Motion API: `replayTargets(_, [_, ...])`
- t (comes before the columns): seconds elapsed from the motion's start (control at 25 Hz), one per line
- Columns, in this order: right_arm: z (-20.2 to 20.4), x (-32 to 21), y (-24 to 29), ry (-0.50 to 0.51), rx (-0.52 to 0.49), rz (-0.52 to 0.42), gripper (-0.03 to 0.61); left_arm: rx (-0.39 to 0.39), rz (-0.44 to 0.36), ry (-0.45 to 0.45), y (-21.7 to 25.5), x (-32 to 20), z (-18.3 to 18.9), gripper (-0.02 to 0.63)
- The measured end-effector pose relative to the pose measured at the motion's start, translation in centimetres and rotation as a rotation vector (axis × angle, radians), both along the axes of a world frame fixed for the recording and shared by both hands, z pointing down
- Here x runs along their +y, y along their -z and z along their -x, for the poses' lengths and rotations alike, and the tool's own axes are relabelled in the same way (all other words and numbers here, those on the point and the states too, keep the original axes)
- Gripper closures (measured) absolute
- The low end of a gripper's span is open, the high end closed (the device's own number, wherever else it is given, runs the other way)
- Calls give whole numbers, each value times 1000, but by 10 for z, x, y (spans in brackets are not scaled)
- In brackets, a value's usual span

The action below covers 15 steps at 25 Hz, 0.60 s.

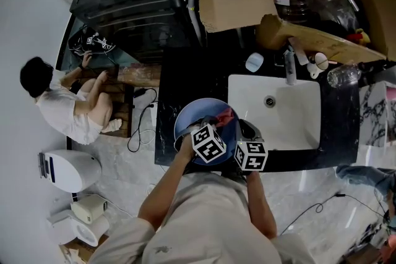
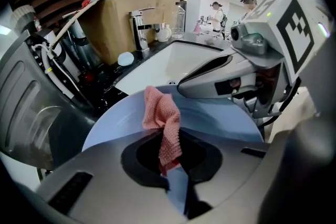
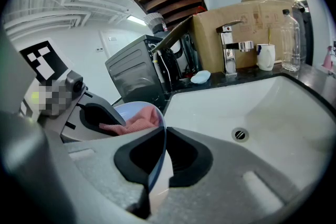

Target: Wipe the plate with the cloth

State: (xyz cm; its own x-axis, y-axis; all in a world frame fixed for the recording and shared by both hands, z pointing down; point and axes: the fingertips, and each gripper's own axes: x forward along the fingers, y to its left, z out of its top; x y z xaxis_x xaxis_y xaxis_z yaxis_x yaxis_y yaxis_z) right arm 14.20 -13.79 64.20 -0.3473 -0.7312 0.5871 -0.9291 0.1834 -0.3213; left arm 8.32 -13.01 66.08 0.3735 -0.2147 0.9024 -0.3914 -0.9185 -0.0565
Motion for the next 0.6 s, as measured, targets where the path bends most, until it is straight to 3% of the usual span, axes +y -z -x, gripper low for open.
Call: replayTargets(0.6, [0, 1, 1, 3, -2, 0, 560, -9, 113, -164, -3, 55, -8, 580])
